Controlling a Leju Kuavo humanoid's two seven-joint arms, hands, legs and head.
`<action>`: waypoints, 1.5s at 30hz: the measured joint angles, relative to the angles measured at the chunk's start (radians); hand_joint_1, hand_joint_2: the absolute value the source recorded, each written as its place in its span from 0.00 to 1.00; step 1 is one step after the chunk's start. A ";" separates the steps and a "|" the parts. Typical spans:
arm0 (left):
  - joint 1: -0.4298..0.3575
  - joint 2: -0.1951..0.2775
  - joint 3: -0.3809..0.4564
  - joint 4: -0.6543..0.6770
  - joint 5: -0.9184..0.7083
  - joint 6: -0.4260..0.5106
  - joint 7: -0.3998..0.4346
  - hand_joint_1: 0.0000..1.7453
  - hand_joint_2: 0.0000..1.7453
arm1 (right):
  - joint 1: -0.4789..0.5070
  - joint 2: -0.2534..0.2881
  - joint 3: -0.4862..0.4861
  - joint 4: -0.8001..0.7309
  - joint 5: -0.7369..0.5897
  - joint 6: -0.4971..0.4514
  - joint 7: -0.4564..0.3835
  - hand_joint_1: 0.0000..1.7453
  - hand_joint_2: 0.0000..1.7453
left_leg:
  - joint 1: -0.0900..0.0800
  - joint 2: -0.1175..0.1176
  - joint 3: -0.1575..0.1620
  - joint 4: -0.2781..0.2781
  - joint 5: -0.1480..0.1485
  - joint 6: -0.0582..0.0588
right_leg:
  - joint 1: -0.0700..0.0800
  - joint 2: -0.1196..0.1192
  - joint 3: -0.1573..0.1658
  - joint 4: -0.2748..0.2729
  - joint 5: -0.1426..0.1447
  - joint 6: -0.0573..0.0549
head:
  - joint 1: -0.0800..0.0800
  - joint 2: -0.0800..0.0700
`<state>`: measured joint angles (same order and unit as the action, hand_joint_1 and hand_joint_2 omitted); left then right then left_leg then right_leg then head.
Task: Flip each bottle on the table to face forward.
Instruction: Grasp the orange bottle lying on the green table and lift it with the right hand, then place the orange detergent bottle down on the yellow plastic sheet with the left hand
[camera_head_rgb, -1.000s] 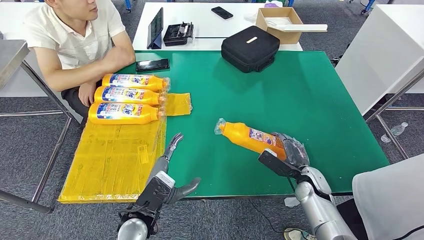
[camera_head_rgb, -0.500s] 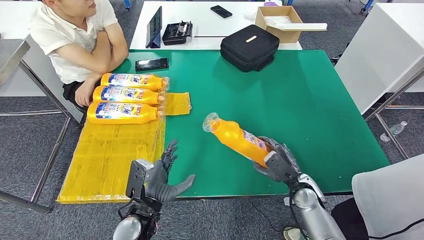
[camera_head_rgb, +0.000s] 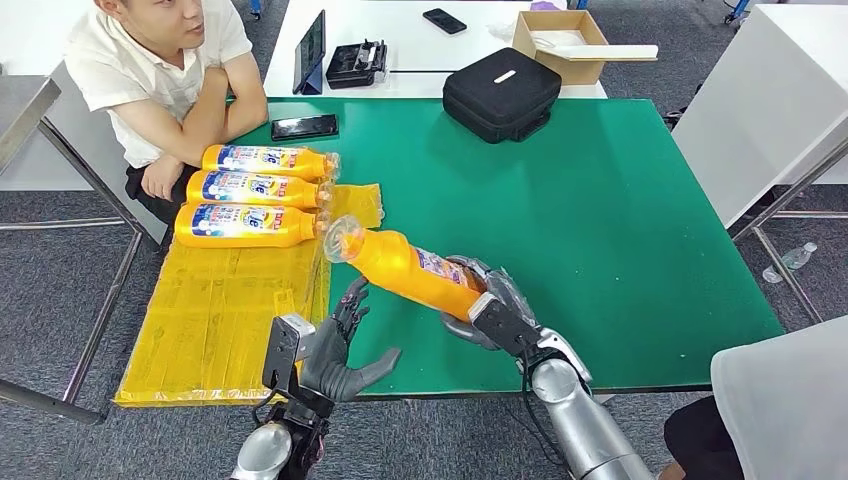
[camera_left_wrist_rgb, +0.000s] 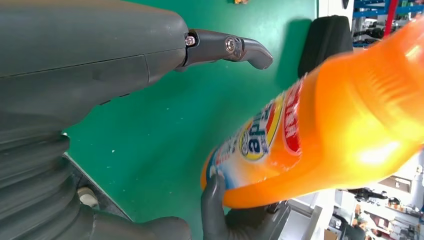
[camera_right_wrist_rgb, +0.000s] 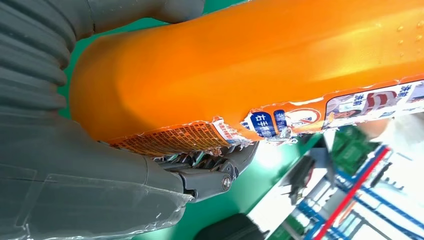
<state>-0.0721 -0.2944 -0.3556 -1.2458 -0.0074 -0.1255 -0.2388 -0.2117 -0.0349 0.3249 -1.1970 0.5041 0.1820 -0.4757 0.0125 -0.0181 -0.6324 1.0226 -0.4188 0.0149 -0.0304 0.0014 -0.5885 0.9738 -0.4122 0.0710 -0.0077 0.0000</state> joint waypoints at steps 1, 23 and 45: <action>-0.004 -0.001 0.000 0.003 0.000 -0.001 -0.004 0.00 1.00 | -0.004 0.004 0.007 0.000 -0.002 0.000 0.000 1.00 1.00 | 0.000 0.000 0.000 0.000 0.000 0.000 | 0.000 0.000 0.000 0.000 0.000 0.000 | 0.000 0.000; -0.037 -0.007 0.015 -0.058 0.312 -0.010 -0.068 0.00 1.00 | -0.034 0.089 0.152 0.067 0.023 -0.045 0.019 0.95 1.00 | 0.000 0.000 -0.002 0.000 0.000 0.000 | 0.000 0.000 -0.003 0.000 0.000 0.000 | 0.000 0.000; -0.081 -0.013 0.032 0.003 0.348 0.025 -0.062 1.00 1.00 | -0.075 0.123 0.189 0.120 0.029 -0.057 0.018 0.22 1.00 | 0.000 0.000 -0.002 0.000 0.000 0.000 | 0.000 0.000 -0.003 0.000 0.000 0.000 | 0.000 0.000</action>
<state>-0.1531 -0.3070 -0.3241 -1.2428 0.3407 -0.1007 -0.3011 -0.2867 0.0877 0.5136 -1.0766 0.5327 0.1247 -0.4577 0.0126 -0.0177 -0.6348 1.0226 -0.4185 0.0148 -0.0304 0.0014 -0.5915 0.9741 -0.4122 0.0709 -0.0076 0.0000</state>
